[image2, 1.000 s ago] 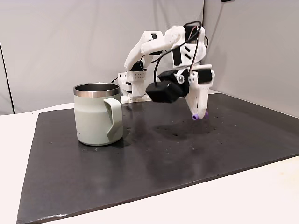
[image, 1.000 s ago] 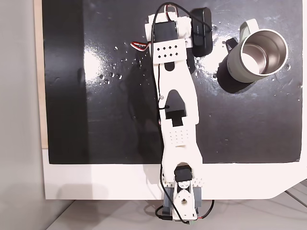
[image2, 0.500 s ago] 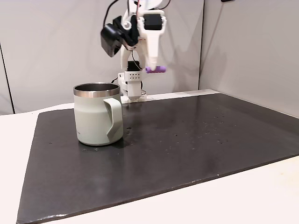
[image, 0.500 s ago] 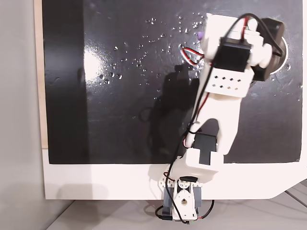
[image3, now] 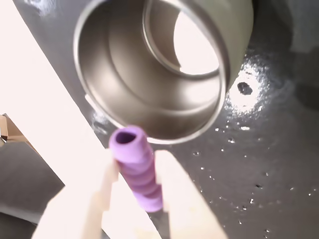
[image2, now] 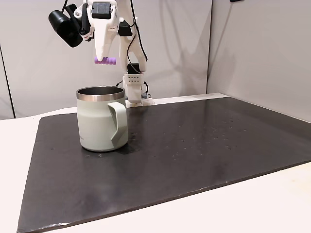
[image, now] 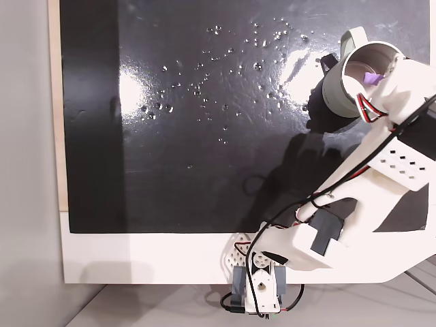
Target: Grasp a pengrip and put it in the cup.
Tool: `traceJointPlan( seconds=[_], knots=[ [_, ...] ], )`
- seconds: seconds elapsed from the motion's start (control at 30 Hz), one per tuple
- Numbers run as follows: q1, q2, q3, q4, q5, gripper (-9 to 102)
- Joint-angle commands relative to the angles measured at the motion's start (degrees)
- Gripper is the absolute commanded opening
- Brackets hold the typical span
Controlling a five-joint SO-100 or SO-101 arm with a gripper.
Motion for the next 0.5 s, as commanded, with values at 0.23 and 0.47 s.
traceJointPlan(
  seconds=[0.23,0.47],
  knots=[
    [0.6,0.7,-4.9,0.3,0.4,16],
    [0.6,-0.3,-6.4,0.3,0.4,16]
  ],
)
